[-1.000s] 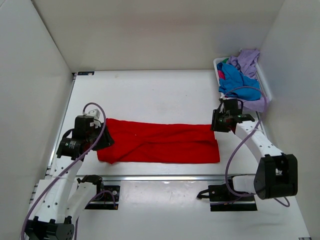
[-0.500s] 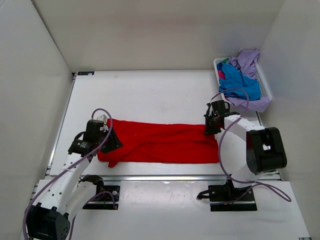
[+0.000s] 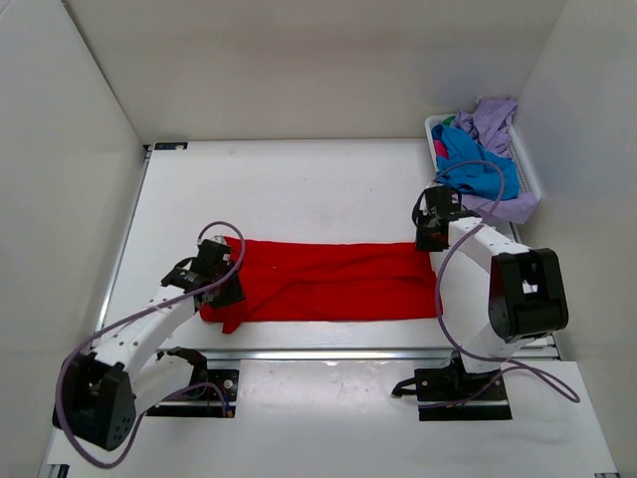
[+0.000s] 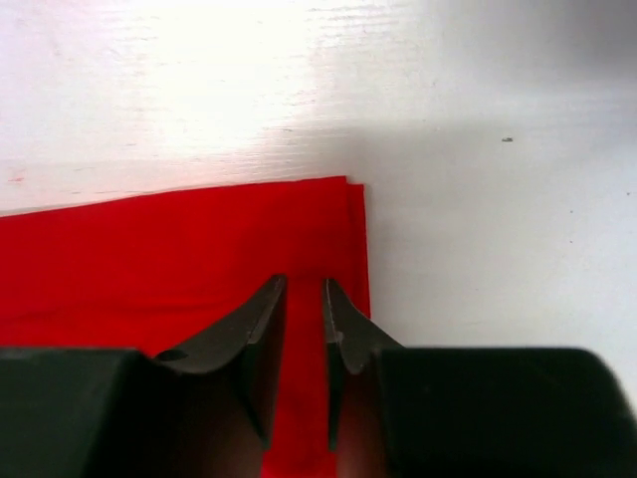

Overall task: Fold and stack the t-shirts
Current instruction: Rotate the tshirt 90 degrees

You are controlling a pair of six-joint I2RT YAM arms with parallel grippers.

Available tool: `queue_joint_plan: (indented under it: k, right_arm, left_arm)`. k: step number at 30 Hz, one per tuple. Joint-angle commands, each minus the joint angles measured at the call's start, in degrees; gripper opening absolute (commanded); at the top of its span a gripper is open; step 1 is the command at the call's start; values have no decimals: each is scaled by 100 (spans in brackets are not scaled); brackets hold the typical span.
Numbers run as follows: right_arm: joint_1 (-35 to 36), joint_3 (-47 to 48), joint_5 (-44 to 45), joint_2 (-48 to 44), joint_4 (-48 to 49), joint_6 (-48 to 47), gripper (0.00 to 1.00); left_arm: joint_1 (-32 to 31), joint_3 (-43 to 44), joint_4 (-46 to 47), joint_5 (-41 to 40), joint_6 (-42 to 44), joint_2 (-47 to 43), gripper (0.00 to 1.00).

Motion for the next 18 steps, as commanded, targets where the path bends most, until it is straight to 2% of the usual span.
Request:
queue_joint_plan:
  k: [1, 3, 7, 14, 18]
  right_arm:
    - [43, 53, 33, -341, 173, -45, 19]
    - [17, -18, -46, -384, 200, -80, 19]
    - [17, -316, -389, -552, 366, -177, 20]
    - [95, -642, -793, -412, 332, -107, 20]
    - [183, -642, -732, -227, 69, -37, 19]
  left_arm:
    - [-154, 209, 215, -547, 68, 485, 47]
    - [-320, 262, 215, -845, -11, 838, 44]
    - [-348, 289, 549, -926, -134, 1401, 36]
    - [-295, 894, 717, -1145, -64, 2323, 31]
    - [-181, 1403, 909, -1145, 50, 2938, 27]
